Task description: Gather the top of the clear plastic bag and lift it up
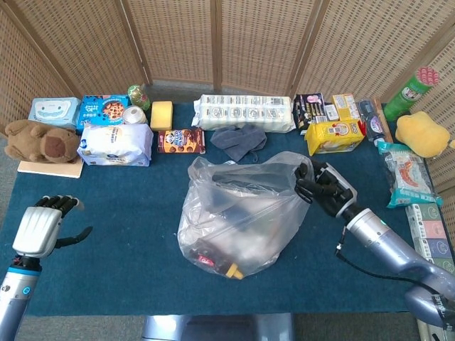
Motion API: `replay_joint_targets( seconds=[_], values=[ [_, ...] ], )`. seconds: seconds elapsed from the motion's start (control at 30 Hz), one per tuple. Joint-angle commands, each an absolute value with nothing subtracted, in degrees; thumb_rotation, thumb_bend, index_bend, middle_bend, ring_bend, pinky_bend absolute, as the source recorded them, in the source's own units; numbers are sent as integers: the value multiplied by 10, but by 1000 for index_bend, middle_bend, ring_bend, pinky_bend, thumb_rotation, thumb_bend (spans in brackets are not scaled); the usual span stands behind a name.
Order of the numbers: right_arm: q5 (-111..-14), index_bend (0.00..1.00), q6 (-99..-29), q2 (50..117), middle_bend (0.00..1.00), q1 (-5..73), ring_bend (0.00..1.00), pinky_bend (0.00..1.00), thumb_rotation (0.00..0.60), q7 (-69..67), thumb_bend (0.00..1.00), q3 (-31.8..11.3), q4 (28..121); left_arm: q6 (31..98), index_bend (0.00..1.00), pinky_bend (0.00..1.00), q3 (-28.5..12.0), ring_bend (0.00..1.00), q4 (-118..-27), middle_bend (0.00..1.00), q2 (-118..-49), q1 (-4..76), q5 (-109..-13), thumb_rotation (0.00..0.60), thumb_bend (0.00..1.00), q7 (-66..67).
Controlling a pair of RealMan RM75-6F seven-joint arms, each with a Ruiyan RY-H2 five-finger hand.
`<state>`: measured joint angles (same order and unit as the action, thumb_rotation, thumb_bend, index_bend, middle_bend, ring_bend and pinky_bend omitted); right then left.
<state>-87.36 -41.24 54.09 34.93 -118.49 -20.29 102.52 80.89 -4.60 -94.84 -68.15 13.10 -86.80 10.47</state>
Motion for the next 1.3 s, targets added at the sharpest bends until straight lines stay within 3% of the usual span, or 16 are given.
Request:
replay_joint_targets(
  seconds=[0.03, 0.43, 0.67, 1.3],
  values=[
    [-876, 627, -416, 545, 707, 356, 796, 813, 600, -1182, 159, -192, 1025, 806, 425, 374, -52, 403, -946, 446, -680, 141, -875, 320, 224, 100],
    [-911, 526, -465, 545, 564, 367, 583, 520, 600, -1178, 161, -156, 1016, 744, 265, 364, -96, 313, -939, 373, -674, 231, -904, 384, 228, 103],
    [-935, 483, -489, 547, 507, 376, 509, 421, 600, -1176, 163, -130, 1010, 708, 215, 357, -119, 286, -926, 341, -690, 285, -904, 399, 228, 86],
    [-925, 452, -511, 551, 469, 415, 454, 388, 600, -1179, 164, -95, 1008, 606, 208, 352, -134, 279, -863, 332, -777, 417, -894, 390, 215, 38]
  ],
)
